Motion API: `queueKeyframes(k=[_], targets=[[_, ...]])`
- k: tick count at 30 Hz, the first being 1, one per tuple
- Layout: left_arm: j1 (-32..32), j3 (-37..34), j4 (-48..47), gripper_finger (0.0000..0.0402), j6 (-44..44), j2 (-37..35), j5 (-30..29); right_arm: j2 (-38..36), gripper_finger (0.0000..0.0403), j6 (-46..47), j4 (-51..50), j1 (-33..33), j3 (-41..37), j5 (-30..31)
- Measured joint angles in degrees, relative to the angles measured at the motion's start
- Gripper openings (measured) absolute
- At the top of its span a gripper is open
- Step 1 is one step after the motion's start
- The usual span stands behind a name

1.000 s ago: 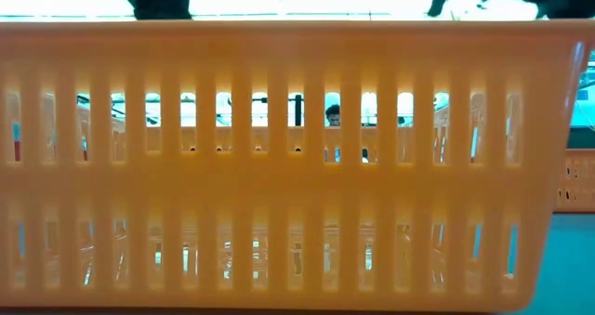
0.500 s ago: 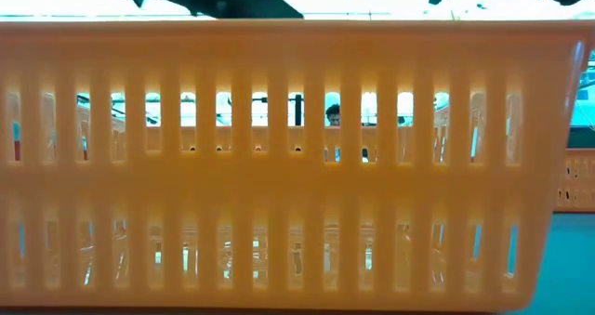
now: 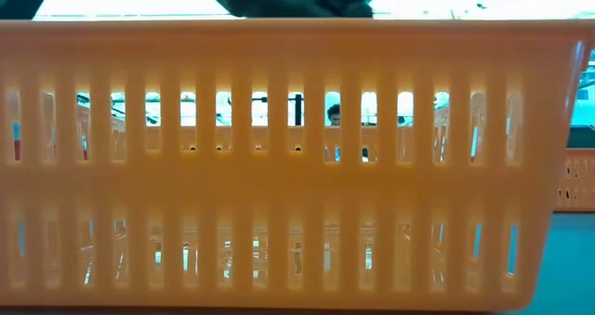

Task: Stack baskets on shelf by color
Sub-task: Stack the right orange bin on top of the other orange bin on the shelf

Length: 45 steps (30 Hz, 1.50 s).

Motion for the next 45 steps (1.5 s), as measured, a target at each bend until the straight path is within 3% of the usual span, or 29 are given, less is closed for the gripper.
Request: queueKeyframes(k=[6, 11, 14, 20, 26, 39, 45], targets=[[-1.20, 8.13, -2.23, 0.0147, 11.73, 8.05, -0.58, -4.18, 0.0045, -3.84, -6.65, 0.00, 0.00, 3.02], [-2.27, 8.74, 4.64, 0.0147, 24.87, 13.07, -0.66, -6.34, 0.0045, -6.57, -10.13, -0.01, 0.00, 10.83], [-3.17, 8.61, 4.95, 0.0147, 28.43, 15.67, -0.76, -6.45, 0.0045, -6.76, -10.49, 0.00, -0.02, 13.59], [-5.79, 8.58, -2.14, 0.0147, 33.34, 13.44, -6.70, -6.39, 0.0045, -7.96, -10.20, -0.02, -0.02, 13.39], [-5.20, 8.69, -1.69, 0.0147, 43.01, 12.09, -7.72, -6.32, 0.0045, -6.80, -9.92, -0.02, -0.02, 13.37], [-0.62, 8.63, 11.71, 0.0147, 45.49, 16.58, 0.41, -5.47, 0.0045, -5.22, -9.76, -0.02, -0.02, 13.33], [-0.38, 9.70, 10.69, 0.0147, 46.67, 17.73, 3.79, -5.43, 0.0045, -5.33, -9.83, 0.00, -0.02, 13.32]])
